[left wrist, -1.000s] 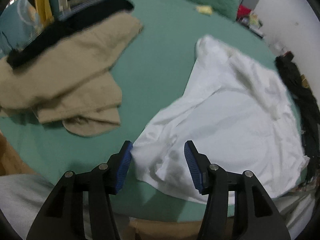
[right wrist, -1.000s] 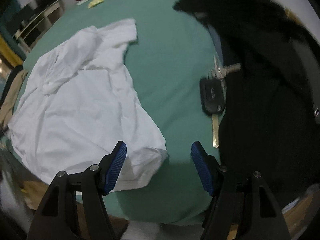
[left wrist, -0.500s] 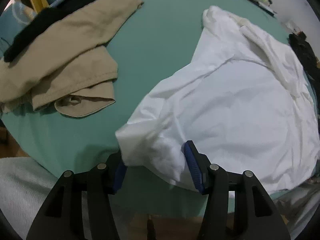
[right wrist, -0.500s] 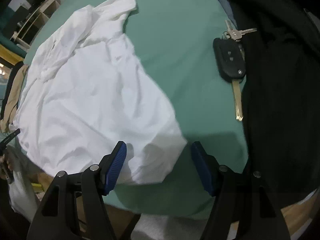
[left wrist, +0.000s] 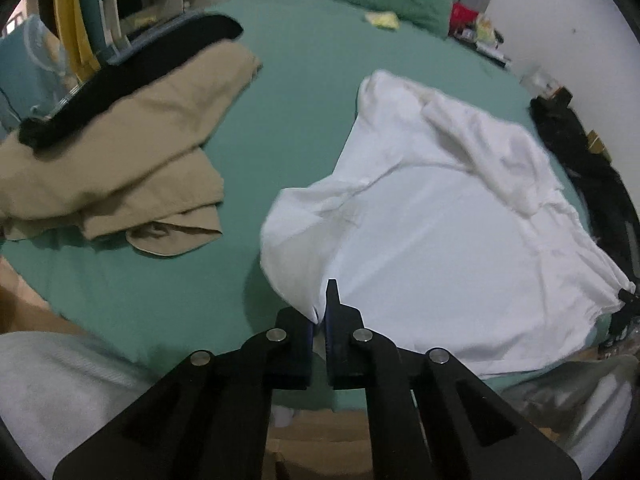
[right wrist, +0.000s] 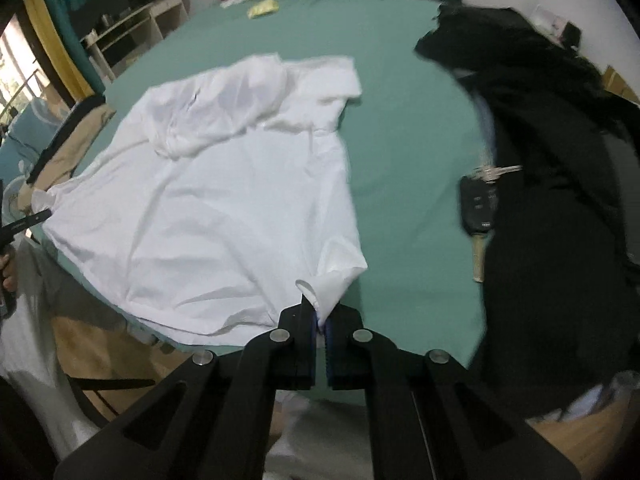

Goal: Fold large clothes

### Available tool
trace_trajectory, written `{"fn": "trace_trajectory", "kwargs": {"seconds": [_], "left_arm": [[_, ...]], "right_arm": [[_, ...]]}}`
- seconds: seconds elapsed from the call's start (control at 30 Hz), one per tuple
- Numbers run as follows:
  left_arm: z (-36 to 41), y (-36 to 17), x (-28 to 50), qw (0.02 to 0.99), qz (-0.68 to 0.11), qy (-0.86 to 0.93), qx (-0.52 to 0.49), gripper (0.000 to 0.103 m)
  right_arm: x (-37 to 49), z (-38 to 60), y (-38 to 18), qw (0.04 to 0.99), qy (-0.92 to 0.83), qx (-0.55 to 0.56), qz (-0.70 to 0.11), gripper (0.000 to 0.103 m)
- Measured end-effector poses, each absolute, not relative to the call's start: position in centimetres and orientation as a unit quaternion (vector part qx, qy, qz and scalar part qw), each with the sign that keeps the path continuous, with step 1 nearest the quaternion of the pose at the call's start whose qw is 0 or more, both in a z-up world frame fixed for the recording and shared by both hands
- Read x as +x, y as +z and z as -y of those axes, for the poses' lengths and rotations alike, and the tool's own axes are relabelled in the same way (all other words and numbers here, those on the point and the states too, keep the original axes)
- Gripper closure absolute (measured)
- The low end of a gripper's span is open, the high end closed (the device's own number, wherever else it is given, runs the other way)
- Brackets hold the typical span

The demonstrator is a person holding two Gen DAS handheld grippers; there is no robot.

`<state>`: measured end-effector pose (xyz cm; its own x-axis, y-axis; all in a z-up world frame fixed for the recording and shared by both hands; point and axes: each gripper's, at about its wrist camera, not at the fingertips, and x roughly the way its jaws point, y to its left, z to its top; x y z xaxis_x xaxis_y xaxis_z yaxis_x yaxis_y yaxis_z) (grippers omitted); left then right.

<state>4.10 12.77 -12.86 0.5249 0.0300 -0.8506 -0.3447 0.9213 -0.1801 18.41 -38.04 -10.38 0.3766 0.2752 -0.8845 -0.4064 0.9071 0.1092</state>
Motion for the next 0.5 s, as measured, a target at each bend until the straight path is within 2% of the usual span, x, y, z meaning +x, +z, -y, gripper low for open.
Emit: {"fn": "trace_trajectory", "kwargs": {"seconds": [0.23, 0.5], "left_arm": [[-13.4, -9.3, 1.1, 0.872, -0.437, 0.106, -0.191, 0.098], [-13.2, -5.2, -0.9, 0.888, -0.413, 0.107, -0.172, 0.098]], "right_arm": [[17.1, 40.7, -7.7, 0.846, 0.197, -0.057, -0.492, 0.100], [15.1, 40.9, -4.3, 0.863, 0.201, -0.042, -0.461, 0.100]]}}
